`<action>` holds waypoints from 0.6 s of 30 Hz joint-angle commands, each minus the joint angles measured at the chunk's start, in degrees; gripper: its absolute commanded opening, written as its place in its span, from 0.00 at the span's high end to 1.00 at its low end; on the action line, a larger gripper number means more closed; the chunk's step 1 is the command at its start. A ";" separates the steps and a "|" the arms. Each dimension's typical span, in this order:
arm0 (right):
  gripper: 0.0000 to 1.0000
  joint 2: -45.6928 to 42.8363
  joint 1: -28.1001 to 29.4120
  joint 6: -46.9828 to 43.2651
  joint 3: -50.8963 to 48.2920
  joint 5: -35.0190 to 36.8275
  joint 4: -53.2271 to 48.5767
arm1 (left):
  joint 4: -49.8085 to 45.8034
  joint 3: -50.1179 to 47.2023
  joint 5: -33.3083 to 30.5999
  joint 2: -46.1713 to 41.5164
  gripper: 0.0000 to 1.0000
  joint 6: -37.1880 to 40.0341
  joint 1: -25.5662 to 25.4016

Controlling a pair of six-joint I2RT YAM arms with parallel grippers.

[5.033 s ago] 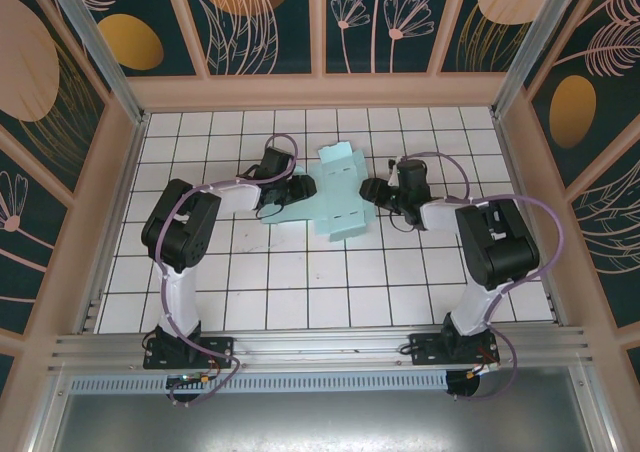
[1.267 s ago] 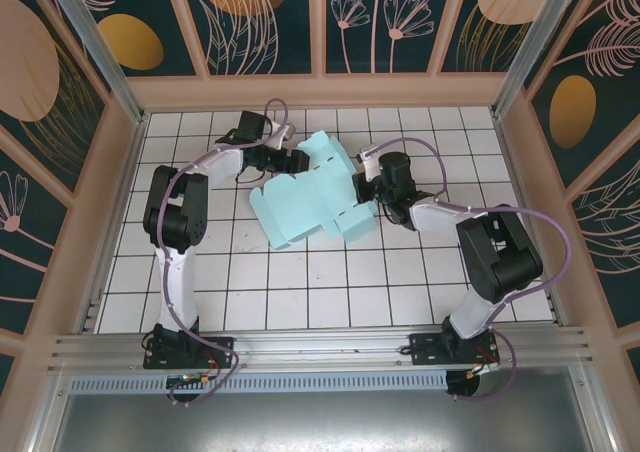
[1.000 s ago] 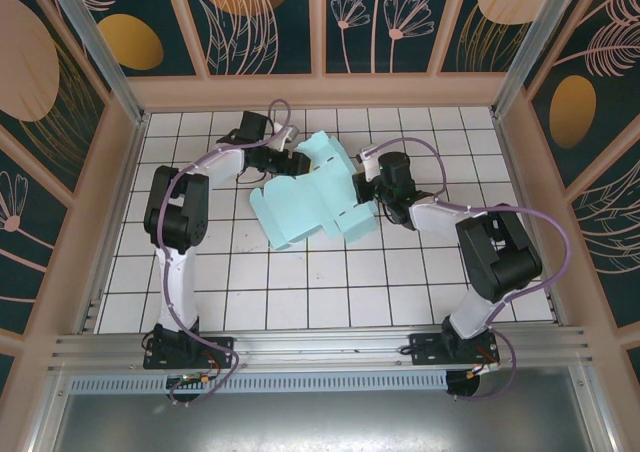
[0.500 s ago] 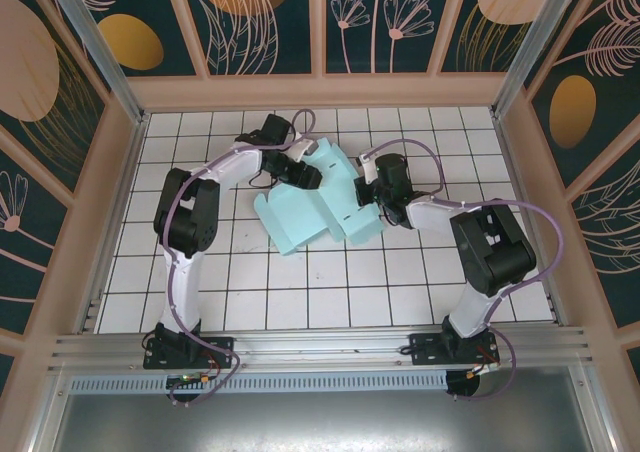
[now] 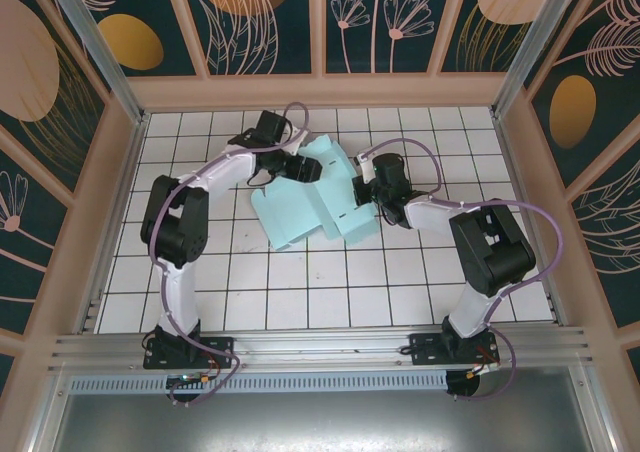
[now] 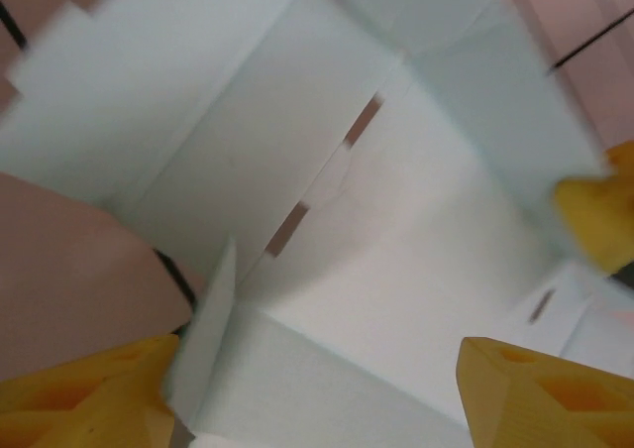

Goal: Fold the paper box

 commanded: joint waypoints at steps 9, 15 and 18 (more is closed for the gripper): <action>1.00 -0.41 0.19 0.62 1.36 0.94 0.77 | 0.50 0.81 4.15 2.26 0.34 -3.38 1.49; 1.00 -0.19 0.26 0.53 1.62 0.74 0.60 | 7.47 -3.54 -2.74 -1.32 0.19 -10.38 3.72; 1.00 -0.20 0.40 0.50 1.67 0.74 0.55 | 7.21 -2.73 -0.77 0.53 0.17 -11.40 5.26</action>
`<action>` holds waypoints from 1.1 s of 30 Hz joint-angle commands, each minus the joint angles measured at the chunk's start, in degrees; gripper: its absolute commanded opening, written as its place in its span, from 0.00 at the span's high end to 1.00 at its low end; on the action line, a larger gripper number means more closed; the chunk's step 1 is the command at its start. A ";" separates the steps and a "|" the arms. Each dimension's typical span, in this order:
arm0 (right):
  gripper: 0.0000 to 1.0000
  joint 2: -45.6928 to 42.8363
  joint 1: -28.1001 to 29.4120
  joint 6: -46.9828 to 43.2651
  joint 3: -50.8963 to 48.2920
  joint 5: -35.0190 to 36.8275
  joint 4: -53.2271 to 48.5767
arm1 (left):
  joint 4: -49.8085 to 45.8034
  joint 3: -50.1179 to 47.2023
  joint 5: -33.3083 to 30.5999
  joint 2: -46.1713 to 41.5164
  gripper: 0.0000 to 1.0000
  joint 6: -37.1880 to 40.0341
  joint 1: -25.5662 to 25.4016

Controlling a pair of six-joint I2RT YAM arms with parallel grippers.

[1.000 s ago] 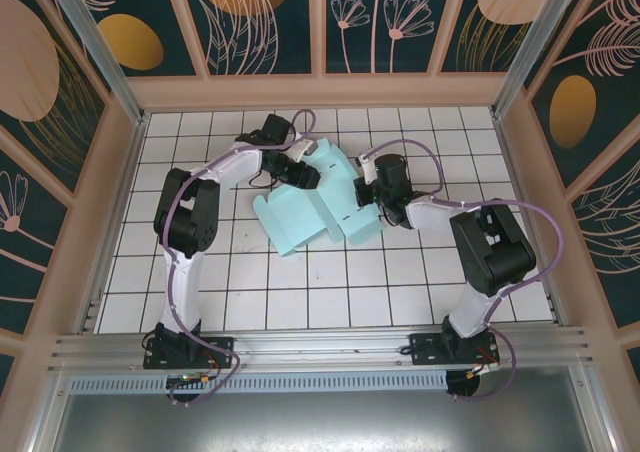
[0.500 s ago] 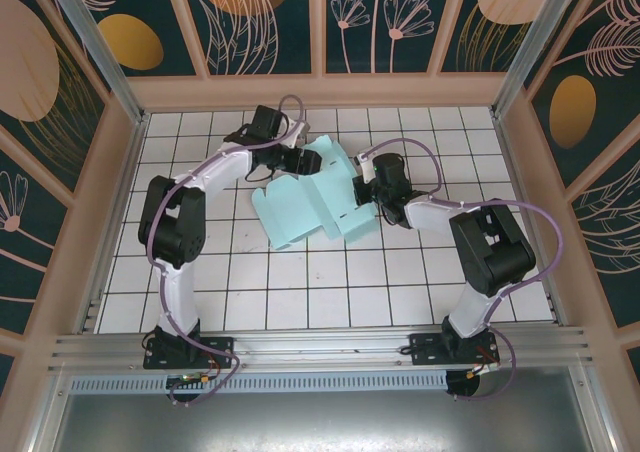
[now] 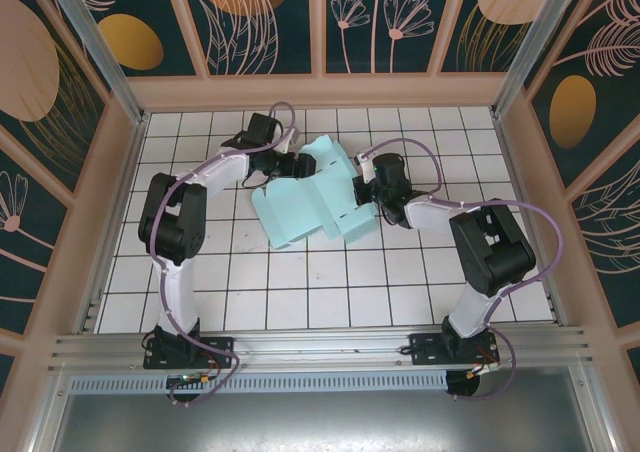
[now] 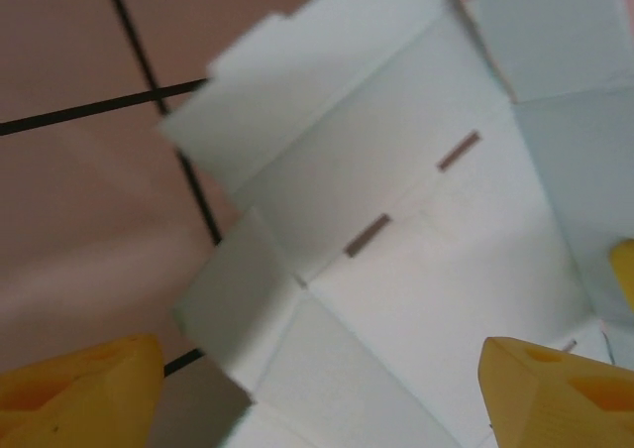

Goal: Fold the paper box

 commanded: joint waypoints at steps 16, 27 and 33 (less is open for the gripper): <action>1.00 0.44 0.44 0.40 2.68 0.48 -0.03 | -8.98 11.91 11.64 6.95 0.47 6.28 -1.04; 1.00 1.98 0.57 1.20 3.34 0.13 0.33 | -9.77 7.09 11.62 4.54 0.52 6.90 -3.28; 1.00 2.36 0.53 1.27 3.38 0.96 -0.31 | -8.78 1.85 6.98 5.81 0.54 6.36 -4.27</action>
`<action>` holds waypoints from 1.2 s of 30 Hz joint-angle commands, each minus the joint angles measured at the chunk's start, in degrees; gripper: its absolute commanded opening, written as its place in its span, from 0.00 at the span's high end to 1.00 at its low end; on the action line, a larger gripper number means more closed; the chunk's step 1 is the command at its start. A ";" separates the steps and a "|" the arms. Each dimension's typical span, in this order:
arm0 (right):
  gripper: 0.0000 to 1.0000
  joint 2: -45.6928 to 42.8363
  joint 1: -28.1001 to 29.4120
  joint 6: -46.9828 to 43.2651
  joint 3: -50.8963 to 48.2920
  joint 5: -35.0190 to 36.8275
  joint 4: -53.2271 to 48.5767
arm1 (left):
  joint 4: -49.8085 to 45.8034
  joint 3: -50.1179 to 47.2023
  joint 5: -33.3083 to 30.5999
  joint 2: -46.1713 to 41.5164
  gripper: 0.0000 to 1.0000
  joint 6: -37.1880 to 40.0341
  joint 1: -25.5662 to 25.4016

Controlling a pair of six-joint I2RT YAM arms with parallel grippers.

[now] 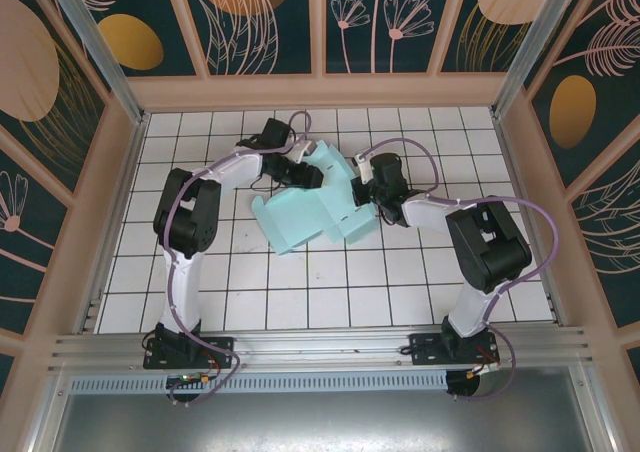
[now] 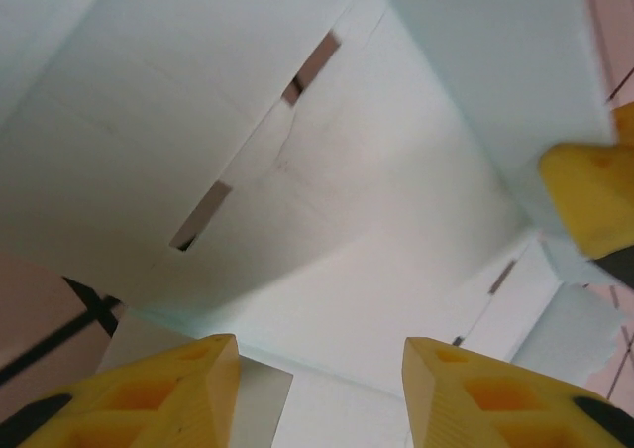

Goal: Fold the paper box

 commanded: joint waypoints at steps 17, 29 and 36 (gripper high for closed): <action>1.00 -0.34 0.61 0.41 1.68 2.10 0.56 | 0.92 -5.89 -22.16 2.36 0.52 -0.44 -1.85; 1.00 -1.60 2.17 -4.50 1.29 3.68 0.85 | 11.60 2.58 -11.36 -10.27 0.24 -10.90 -1.10; 1.00 -1.41 3.71 -6.62 2.03 5.28 0.75 | -3.33 28.07 -10.74 4.95 0.12 -7.70 -1.17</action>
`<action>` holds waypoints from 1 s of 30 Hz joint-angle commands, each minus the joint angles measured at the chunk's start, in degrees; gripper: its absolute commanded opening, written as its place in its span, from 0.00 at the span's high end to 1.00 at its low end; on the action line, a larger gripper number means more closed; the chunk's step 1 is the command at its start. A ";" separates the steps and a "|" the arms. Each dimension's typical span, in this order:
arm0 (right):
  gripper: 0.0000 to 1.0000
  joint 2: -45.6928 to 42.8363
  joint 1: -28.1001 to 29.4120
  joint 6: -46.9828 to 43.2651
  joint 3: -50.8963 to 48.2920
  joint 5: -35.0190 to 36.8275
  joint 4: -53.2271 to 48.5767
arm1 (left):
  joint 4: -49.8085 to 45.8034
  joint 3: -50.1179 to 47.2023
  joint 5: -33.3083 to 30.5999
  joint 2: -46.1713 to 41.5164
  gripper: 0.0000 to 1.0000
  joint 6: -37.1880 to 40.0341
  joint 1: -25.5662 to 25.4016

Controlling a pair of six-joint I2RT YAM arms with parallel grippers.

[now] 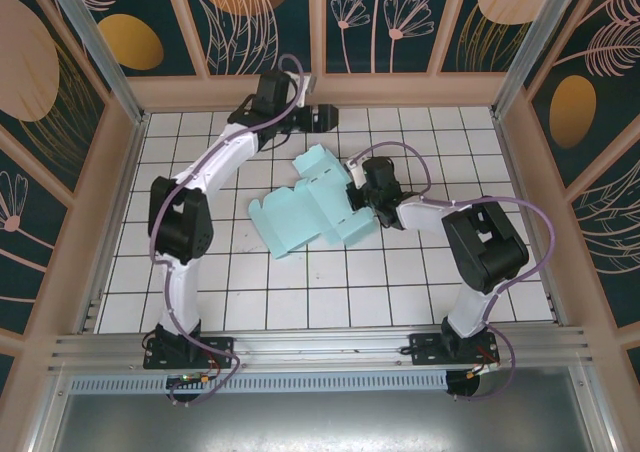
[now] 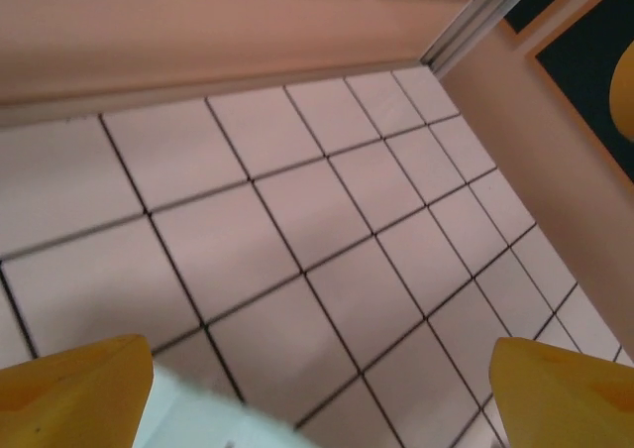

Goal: Fold the paper box

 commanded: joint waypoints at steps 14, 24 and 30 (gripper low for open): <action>1.00 -0.29 2.15 -2.52 4.68 2.15 -0.52 | -22.60 14.00 5.77 15.08 0.31 7.92 -0.73; 1.00 1.42 2.24 -2.09 6.33 2.58 -1.83 | -19.53 3.04 11.65 8.46 0.37 7.46 -1.11; 1.00 2.16 3.04 -2.31 6.96 2.34 -1.96 | -15.00 0.30 14.98 7.56 0.41 3.07 -1.24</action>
